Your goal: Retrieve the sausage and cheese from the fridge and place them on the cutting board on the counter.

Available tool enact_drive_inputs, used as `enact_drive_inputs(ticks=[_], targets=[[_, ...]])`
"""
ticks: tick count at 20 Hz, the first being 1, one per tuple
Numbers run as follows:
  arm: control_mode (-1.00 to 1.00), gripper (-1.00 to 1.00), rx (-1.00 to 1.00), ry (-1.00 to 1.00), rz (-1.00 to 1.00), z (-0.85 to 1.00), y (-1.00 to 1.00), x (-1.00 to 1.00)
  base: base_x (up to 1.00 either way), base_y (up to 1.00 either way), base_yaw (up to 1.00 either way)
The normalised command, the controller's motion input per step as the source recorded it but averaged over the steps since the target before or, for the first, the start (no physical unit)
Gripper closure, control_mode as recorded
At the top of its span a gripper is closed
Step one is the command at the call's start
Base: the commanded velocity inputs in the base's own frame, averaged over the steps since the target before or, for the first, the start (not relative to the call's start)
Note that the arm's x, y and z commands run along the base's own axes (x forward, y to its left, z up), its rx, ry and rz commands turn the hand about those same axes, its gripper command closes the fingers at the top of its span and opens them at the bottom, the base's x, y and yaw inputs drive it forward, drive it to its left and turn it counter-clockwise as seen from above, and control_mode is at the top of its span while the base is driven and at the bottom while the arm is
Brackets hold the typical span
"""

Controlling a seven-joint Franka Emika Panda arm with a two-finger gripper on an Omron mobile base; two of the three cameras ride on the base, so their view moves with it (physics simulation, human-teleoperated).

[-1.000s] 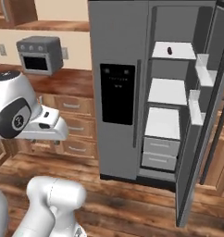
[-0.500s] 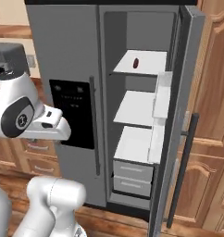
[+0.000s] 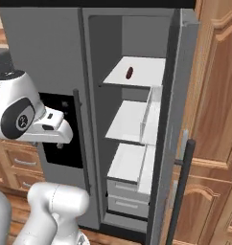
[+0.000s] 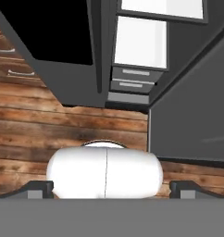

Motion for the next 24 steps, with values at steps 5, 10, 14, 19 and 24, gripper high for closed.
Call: enact_drive_inputs(ticks=[5, 10, 14, 19, 24], targets=[[1.00, -1.00, 0.00, 0.00, 0.00, 0.00, 0.00, 0.00, 0.18, -0.70, 0.00], [1.00, -1.00, 0.00, 0.00, 0.00, 0.00, 0.00, 0.00, 0.47, -0.17, 0.00], [1.00, -1.00, 0.00, 0.00, 0.00, 0.00, 0.00, 0.00, 0.64, 0.00, 0.00], [1.00, -1.00, 0.00, 0.00, 0.00, 0.00, 0.00, 0.00, 0.67, -0.37, 0.00], [1.00, -1.00, 0.00, 0.00, 0.00, 0.00, 0.00, 0.00, 0.63, -0.18, 0.00]])
